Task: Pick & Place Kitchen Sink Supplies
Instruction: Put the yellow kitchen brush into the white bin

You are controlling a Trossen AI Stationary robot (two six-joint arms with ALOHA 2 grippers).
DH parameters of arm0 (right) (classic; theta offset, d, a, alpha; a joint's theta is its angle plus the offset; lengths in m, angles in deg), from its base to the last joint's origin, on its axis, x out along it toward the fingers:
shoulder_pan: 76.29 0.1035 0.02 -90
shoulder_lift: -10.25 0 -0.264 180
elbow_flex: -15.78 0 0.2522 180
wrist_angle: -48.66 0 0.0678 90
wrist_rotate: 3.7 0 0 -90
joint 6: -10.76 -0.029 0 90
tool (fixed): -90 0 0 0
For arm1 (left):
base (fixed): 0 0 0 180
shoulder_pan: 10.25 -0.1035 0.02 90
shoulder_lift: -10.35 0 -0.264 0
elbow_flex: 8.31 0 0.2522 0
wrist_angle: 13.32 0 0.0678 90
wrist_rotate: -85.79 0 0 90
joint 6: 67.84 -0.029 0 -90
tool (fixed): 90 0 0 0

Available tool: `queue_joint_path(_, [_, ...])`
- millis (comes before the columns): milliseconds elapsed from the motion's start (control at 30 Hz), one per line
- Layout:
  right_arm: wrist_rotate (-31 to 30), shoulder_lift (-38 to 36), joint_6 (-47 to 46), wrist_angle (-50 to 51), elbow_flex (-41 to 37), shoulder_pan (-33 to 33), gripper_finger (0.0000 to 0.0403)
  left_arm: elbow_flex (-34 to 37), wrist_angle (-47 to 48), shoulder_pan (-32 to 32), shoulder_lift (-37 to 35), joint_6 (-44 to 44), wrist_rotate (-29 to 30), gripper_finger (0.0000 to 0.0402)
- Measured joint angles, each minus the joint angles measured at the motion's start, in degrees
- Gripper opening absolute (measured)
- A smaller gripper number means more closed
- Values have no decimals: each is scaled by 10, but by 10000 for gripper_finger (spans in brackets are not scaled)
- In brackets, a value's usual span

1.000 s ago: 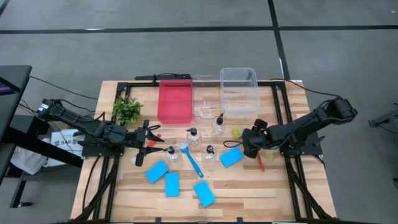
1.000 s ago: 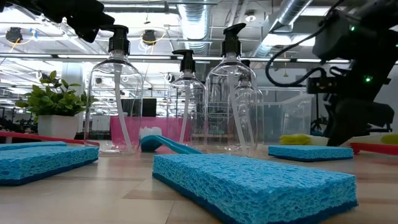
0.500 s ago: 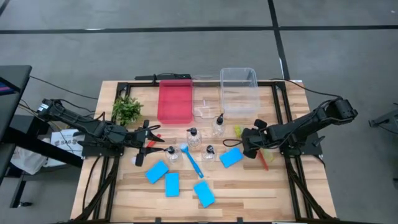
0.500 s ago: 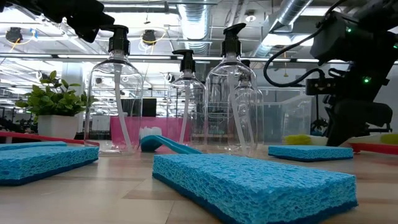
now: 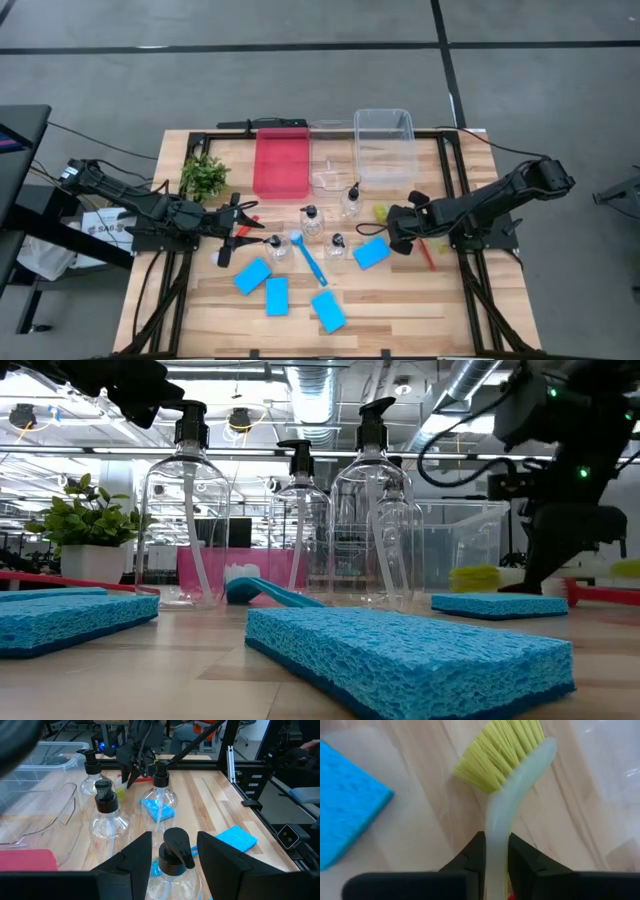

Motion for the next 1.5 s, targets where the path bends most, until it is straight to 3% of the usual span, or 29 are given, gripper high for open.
queue_joint_path(433, [39, 0, -29, 235, 173, 83, 47, 0, 0, 0, 0, 0, 0, 159])
queue_joint_path(633, [25, 0, -54, 344, 264, 136, 45, 0, 0, 0, 0, 0, 0, 159])
queue_joint_path(733, [-10, -5, -43, 366, 306, 159, 46, 0, 0, 0, 0, 0, 0, 159])
queue_joint_path(900, [-148, -24, 31, 351, 356, 164, 47, 0, 0, 0, 0, 0, 6, 159])
queue_joint_path(1100, [-398, -60, 153, 228, 365, 106, 49, 0, -2, 0, 0, -2, 6, 159])
queue_joint_path(1200, [-483, -74, 197, 134, 365, 43, 51, 0, -4, 0, 0, -13, 6, 159])
queue_joint_path(1333, [-485, -78, 244, 35, 365, -61, 51, 0, -4, 0, 0, -15, 6, 159])
queue_joint_path(1500, [-362, -54, 287, -52, 365, -191, 51, 0, -5, 0, 0, -15, 6, 159])
